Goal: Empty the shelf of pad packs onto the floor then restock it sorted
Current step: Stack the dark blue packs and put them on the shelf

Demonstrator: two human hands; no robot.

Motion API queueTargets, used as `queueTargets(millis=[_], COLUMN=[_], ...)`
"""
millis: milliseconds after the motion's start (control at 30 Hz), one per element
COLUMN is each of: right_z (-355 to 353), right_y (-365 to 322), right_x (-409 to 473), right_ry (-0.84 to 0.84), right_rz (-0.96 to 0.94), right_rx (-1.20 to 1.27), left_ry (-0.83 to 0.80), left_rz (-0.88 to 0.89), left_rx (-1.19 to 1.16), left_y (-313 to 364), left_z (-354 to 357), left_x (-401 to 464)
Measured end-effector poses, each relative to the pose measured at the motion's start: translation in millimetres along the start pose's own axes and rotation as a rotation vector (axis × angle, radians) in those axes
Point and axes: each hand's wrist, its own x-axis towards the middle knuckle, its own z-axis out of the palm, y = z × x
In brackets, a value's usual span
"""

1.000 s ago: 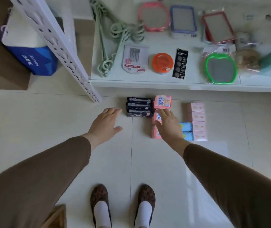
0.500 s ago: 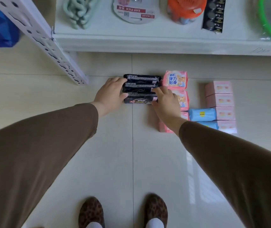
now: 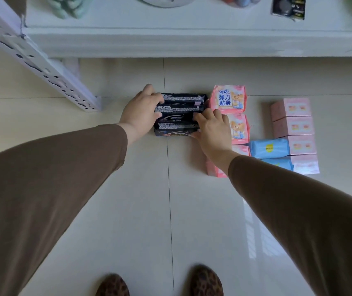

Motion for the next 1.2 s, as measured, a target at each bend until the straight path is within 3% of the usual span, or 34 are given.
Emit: queueTargets(millis=[400,667,1000,1200], right_z=[8,-24,-212,-364], right_y=[10,-5,-19,-27], right_x=[-19,-58,-120,-132], right_ry=[0.036,-0.013,-0.067,0.042], right_rz=[-0.109,-0.141,-0.061,-0.134], right_rx=[0.001,0.116,0.253,0.255], left_ry=[0.004,0.039,0.152,0.186], left_rz=[0.042,-0.023,-0.170,-0.163], left_rx=[0.003,-0.059,-0.134,-0.115], left_y=[-1,-1,63,122], left_z=[12,-21,-180,-307], left_x=[-7,-53,-159,-208])
